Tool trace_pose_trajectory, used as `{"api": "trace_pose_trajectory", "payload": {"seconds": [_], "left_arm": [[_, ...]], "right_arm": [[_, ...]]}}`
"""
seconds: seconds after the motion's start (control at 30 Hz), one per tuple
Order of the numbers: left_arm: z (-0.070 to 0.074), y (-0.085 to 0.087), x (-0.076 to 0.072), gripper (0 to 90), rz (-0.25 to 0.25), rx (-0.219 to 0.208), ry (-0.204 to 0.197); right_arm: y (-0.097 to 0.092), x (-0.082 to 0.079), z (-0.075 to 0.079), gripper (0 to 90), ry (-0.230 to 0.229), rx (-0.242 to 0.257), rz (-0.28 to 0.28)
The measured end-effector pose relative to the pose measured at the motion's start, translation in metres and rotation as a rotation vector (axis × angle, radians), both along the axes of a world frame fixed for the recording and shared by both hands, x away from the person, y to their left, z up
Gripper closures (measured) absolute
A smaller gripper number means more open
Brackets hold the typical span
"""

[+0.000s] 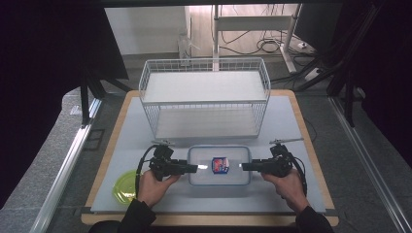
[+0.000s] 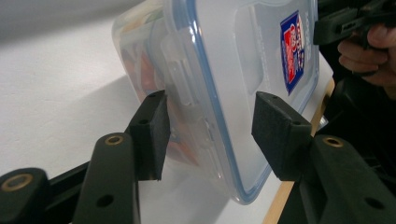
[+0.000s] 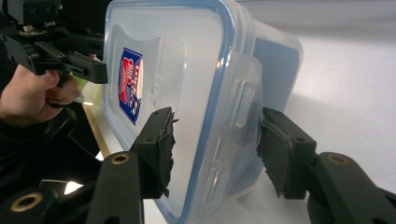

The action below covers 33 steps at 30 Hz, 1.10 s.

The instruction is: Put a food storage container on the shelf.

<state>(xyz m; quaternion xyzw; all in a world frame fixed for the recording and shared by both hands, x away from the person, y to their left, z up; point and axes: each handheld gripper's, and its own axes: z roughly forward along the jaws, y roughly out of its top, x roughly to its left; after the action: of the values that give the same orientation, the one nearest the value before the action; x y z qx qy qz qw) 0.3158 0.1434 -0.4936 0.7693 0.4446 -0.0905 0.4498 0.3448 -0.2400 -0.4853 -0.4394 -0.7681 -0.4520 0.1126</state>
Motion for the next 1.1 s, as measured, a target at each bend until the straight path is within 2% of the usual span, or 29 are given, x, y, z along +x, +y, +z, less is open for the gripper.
{"api": "trace_pose_trajectory", "payload": {"seconds": [0.13, 0.3, 0.4, 0.63, 0.67, 0.9, 0.93, 1.0, 1.1], "left_arm": [[0.002, 0.0, -0.001, 49.9, 0.011, 0.008, -0.031], [0.002, 0.001, -0.001, 49.9, 0.018, 0.002, -0.036], [0.006, 0.0, -0.002, 48.4, 0.039, 0.022, -0.064], [0.017, 0.004, -0.004, 48.6, 0.046, 0.02, -0.096], [0.021, 0.007, -0.004, 49.1, 0.045, 0.002, -0.105], [0.034, 0.014, -0.005, 53.0, 0.04, -0.03, -0.139], [0.038, 0.017, -0.004, 53.8, 0.036, -0.05, -0.141], [0.04, 0.017, -0.004, 53.8, 0.038, -0.043, -0.139], [0.042, 0.019, -0.003, 53.7, 0.041, -0.055, -0.146]], "right_arm": [[0.003, -0.004, 0.004, 48.5, -0.038, -0.025, -0.009], [0.002, -0.004, 0.003, 49.1, -0.046, -0.006, -0.019], [0.005, -0.006, 0.007, 50.3, -0.079, -0.01, -0.017], [0.008, -0.006, 0.016, 50.3, -0.122, -0.004, -0.015], [0.009, -0.006, 0.02, 50.3, -0.129, 0.002, -0.014], [0.01, -0.004, 0.031, 50.1, -0.153, 0.032, -0.01], [0.008, -0.001, 0.033, 50.0, -0.144, 0.062, -0.008], [0.008, 0.0, 0.033, 50.0, -0.145, 0.066, -0.006], [0.01, 0.002, 0.039, 49.9, -0.158, 0.063, -0.003]]}}
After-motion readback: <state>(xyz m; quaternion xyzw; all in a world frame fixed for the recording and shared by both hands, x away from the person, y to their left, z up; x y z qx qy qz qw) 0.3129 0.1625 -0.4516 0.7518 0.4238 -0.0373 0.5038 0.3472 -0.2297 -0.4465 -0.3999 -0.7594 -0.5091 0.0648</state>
